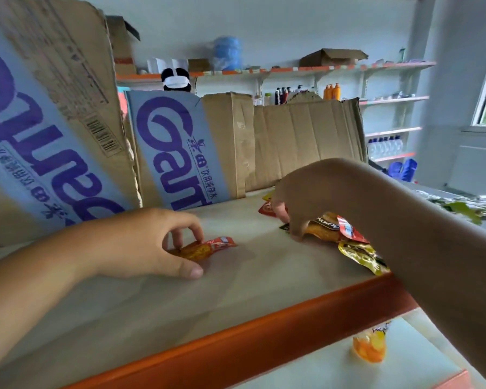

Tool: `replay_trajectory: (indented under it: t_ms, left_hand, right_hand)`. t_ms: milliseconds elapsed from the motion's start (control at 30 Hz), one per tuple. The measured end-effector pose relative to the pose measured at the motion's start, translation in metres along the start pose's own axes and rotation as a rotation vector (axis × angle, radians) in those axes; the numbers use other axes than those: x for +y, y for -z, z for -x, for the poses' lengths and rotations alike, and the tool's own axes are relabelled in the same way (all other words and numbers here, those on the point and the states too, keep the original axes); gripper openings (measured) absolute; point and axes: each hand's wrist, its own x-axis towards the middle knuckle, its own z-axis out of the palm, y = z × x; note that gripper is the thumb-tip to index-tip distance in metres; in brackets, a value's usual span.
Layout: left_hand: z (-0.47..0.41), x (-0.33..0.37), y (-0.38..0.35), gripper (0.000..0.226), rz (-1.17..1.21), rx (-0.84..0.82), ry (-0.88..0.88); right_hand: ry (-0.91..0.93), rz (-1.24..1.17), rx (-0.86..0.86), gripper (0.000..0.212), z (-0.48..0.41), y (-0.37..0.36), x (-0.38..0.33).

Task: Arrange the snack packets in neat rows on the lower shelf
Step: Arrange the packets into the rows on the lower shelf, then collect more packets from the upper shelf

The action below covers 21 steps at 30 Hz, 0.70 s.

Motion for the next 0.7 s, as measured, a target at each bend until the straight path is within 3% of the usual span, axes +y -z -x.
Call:
replay_trajectory:
  t_ms: [100,167,300,367,467,700]
  left_hand:
    - [0.001,0.0,0.002,0.06,-0.006,-0.014,0.09]
    - [0.001,-0.005,0.003,0.063,-0.017,-0.021,0.152]
    - [0.004,-0.018,0.008,0.068,-0.046,-0.015,0.236]
    - [0.005,-0.024,0.01,0.066,-0.048,-0.003,0.252]
    - [0.004,-0.028,0.01,0.06,-0.057,0.009,0.264]
    - [0.001,-0.029,0.008,0.05,-0.063,0.04,0.25]
  right_hand:
    - [0.124,0.223,0.152,0.008,0.026,-0.007,-0.024]
    - [0.214,0.278,0.207,0.007,0.046,-0.016,-0.039]
    - [0.376,0.004,0.182,0.026,0.062,-0.019,-0.061]
    - [0.469,-0.202,0.168,0.02,0.062,-0.014,-0.059]
    - [0.471,-0.384,0.28,0.011,0.058,-0.014,-0.048]
    - [0.371,-0.113,0.181,0.025,0.057,-0.021,-0.044]
